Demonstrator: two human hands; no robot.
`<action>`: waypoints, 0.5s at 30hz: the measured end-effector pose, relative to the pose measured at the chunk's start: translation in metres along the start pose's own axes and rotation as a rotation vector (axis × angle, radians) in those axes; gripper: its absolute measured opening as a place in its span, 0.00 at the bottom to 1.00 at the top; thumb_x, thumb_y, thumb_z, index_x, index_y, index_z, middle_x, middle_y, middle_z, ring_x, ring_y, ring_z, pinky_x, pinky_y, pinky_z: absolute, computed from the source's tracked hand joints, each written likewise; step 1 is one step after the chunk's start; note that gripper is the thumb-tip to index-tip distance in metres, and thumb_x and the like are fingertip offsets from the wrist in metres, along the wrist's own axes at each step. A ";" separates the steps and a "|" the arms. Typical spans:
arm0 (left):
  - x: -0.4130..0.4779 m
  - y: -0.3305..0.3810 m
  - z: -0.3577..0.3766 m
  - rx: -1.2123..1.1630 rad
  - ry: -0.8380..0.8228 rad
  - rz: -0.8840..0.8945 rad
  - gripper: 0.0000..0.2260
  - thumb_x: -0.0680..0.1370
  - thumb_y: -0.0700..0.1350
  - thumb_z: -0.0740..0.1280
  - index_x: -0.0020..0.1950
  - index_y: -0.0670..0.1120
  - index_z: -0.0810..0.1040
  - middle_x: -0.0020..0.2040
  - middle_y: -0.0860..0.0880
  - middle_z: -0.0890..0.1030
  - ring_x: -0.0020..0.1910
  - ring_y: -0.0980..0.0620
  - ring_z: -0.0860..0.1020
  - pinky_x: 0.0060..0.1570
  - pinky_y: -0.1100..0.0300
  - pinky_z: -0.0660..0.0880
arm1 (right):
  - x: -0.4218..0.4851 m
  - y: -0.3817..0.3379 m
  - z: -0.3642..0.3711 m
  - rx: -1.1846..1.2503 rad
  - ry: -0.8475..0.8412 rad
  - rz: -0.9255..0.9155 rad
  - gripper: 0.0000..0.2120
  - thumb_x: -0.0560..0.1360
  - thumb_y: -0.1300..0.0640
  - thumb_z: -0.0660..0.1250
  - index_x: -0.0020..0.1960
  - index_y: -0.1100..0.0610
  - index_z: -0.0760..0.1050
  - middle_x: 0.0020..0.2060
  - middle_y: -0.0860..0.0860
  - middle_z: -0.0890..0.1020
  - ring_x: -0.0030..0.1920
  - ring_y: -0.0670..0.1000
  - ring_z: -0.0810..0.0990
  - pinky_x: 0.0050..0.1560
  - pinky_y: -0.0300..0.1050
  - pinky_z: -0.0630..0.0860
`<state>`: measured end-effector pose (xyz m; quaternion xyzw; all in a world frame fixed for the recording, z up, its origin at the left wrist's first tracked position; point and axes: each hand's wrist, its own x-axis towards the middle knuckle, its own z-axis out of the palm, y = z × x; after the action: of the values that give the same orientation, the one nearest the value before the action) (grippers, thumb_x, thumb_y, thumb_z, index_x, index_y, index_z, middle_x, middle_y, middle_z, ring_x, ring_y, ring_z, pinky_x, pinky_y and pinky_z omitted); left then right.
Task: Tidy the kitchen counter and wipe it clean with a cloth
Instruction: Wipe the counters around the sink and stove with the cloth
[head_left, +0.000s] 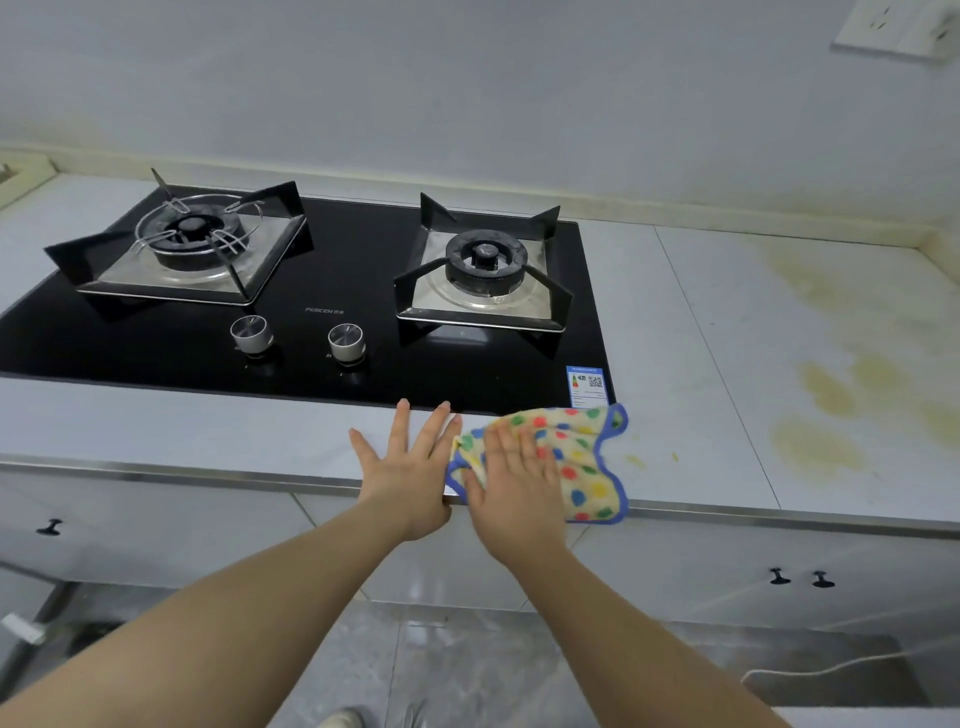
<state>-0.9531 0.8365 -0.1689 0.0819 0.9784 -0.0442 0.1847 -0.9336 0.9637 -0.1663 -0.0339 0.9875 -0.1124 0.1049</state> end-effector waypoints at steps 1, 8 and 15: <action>0.000 -0.001 0.000 0.001 0.001 0.002 0.39 0.78 0.58 0.59 0.75 0.52 0.32 0.75 0.53 0.31 0.74 0.39 0.31 0.66 0.28 0.46 | 0.000 0.001 0.001 -0.023 -0.019 -0.054 0.29 0.82 0.44 0.44 0.77 0.54 0.41 0.78 0.50 0.45 0.77 0.52 0.40 0.75 0.49 0.38; -0.004 0.003 -0.005 0.030 0.010 -0.010 0.38 0.78 0.51 0.59 0.75 0.51 0.32 0.75 0.52 0.31 0.74 0.39 0.32 0.66 0.29 0.48 | -0.012 0.095 -0.023 -0.038 0.060 0.221 0.27 0.81 0.44 0.45 0.77 0.50 0.44 0.77 0.47 0.49 0.77 0.50 0.45 0.76 0.50 0.42; -0.005 0.016 -0.008 0.066 0.046 -0.005 0.39 0.76 0.52 0.61 0.77 0.46 0.37 0.77 0.49 0.34 0.75 0.42 0.34 0.70 0.35 0.47 | -0.009 0.050 -0.010 -0.016 -0.001 0.022 0.29 0.81 0.42 0.43 0.78 0.52 0.43 0.78 0.48 0.47 0.77 0.51 0.43 0.75 0.49 0.40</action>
<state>-0.9484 0.8519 -0.1604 0.0866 0.9805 -0.0752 0.1594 -0.9295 1.0149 -0.1667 -0.0241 0.9887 -0.1031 0.1063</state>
